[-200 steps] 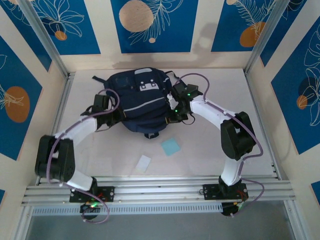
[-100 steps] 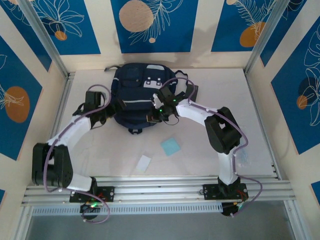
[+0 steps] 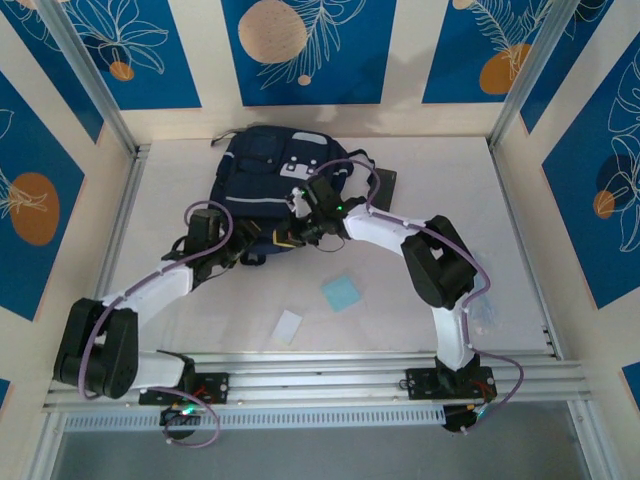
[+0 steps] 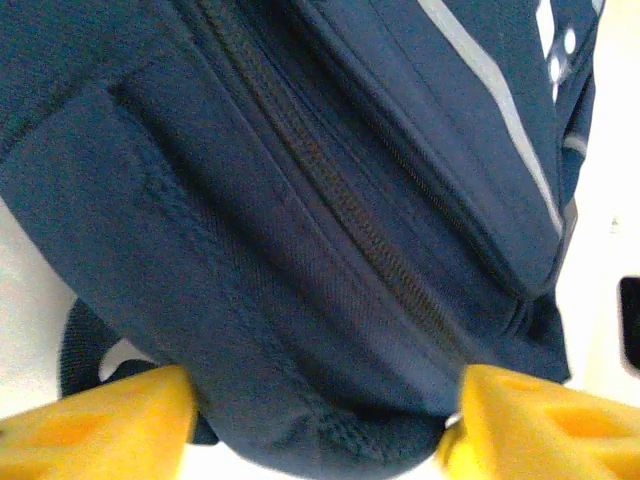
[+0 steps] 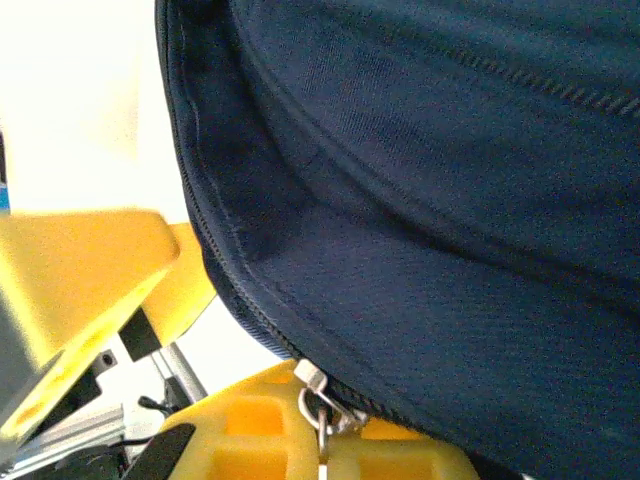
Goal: Pack books, pencil case, and school supplies into a backpack
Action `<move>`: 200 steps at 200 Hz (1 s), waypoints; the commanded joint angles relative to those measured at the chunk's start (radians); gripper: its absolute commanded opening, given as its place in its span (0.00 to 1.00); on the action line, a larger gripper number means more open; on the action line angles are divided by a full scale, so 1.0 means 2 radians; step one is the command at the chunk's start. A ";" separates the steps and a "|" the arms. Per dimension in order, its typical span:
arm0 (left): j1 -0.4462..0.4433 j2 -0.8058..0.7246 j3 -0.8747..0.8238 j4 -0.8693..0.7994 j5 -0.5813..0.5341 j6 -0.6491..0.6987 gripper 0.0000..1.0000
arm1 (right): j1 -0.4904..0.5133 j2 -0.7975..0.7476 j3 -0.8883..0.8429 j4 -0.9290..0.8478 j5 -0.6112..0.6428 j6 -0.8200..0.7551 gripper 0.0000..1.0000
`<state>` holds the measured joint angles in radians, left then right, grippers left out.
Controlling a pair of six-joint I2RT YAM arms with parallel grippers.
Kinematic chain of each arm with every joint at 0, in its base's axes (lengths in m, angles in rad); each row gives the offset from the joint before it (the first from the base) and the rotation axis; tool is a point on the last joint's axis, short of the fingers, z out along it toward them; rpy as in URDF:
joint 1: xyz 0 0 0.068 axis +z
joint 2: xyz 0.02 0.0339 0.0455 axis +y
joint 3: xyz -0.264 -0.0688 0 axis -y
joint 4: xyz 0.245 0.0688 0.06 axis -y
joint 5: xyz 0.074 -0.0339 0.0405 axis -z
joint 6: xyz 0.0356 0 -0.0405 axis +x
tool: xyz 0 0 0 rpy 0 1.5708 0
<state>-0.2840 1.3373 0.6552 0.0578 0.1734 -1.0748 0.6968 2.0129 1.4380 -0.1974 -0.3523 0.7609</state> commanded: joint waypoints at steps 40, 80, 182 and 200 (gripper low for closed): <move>-0.012 0.022 0.014 0.044 -0.023 0.008 0.00 | 0.006 -0.048 -0.020 -0.068 -0.035 -0.085 0.00; -0.009 -0.031 0.014 -0.020 -0.044 0.065 0.00 | -0.025 -0.026 0.027 -0.306 0.097 -0.268 0.00; -0.008 -0.074 -0.020 -0.074 -0.032 0.086 0.00 | -0.125 0.092 0.198 -0.336 0.397 -0.363 0.00; -0.008 -0.091 -0.032 -0.082 -0.034 0.083 0.00 | -0.132 0.123 0.247 -0.335 0.425 -0.365 0.00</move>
<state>-0.3149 1.2179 0.6212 -0.0376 0.1631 -0.9348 0.4950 2.1952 1.8130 -0.8513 0.2573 0.0666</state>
